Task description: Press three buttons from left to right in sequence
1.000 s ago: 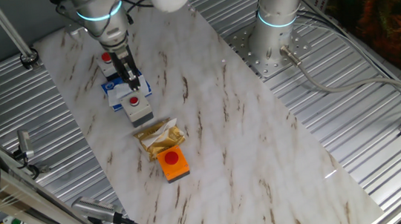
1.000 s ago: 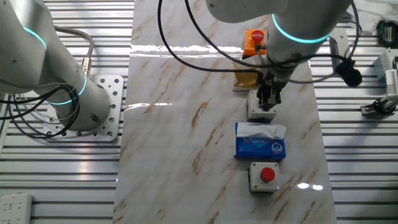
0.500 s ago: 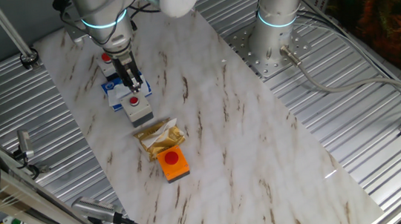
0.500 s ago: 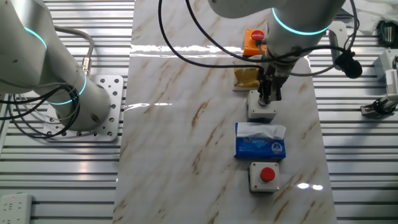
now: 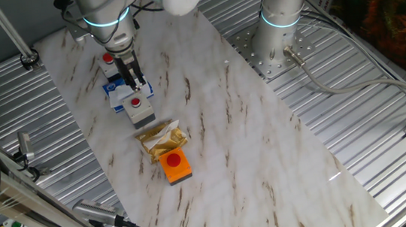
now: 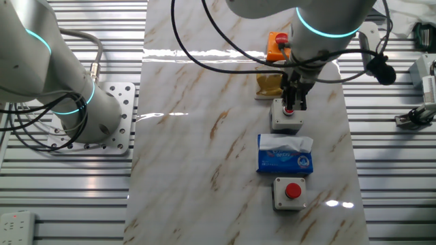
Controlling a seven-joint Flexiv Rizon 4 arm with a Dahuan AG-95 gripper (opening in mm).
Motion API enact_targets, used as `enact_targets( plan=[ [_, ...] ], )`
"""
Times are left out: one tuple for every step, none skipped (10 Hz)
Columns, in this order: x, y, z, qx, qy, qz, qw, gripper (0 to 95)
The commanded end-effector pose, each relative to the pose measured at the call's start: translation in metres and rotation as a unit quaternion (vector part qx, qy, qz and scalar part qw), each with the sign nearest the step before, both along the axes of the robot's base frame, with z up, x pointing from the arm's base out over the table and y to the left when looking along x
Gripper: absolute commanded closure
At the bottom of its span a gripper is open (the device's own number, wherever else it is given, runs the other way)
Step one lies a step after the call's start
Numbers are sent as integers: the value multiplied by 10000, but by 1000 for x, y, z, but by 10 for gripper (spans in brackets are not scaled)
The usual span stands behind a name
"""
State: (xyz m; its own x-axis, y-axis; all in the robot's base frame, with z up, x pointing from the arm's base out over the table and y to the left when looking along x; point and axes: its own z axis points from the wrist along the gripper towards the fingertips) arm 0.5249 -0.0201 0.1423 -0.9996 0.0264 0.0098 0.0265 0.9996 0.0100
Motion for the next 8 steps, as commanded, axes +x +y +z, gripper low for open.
enact_targets(
  plan=[
    [-1,0,0,-2,-33,-28,10000,950],
    [-1,0,0,-2,-14,-21,10000,950],
    [-2,-1,0,0,-16,-10,10000,950],
    [-2,-2,-1,9,-15,31,10000,950],
    [-2,-2,-1,16,-22,43,10000,950],
    [-2,-2,-1,16,-27,81,10000,950],
    [-1,4,-2,23,-37,95,9999,950],
    [1,15,-4,6,-37,68,10000,950]
  ],
)
